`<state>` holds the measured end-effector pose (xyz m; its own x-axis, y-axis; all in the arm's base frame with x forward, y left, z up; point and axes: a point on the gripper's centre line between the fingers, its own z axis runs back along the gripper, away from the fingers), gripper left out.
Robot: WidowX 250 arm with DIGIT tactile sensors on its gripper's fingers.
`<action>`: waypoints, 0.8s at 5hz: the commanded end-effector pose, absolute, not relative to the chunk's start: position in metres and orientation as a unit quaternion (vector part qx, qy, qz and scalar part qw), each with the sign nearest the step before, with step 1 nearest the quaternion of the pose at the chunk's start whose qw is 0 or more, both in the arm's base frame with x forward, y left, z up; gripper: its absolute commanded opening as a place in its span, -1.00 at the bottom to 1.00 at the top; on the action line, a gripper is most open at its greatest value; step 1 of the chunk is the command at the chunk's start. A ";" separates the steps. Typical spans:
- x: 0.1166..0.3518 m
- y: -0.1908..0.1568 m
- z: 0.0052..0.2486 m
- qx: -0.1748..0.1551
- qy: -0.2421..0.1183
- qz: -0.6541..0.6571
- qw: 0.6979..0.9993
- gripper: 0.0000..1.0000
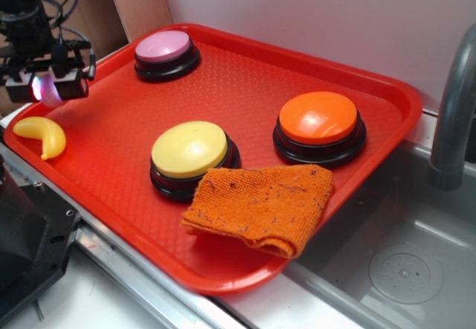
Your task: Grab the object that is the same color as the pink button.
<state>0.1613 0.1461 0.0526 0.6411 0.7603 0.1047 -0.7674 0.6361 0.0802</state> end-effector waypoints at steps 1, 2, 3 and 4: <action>0.162 0.106 0.124 -0.039 -0.052 0.316 0.946 -1.00; 0.167 0.078 0.145 -0.053 -0.061 0.252 0.964 -1.00; 0.172 0.051 0.160 -0.071 -0.070 0.158 0.982 -1.00; 0.184 0.028 0.166 -0.059 -0.076 0.101 0.990 -1.00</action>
<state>0.1923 0.0139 0.1510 0.9741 0.2072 0.0907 -0.1943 0.9718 -0.1340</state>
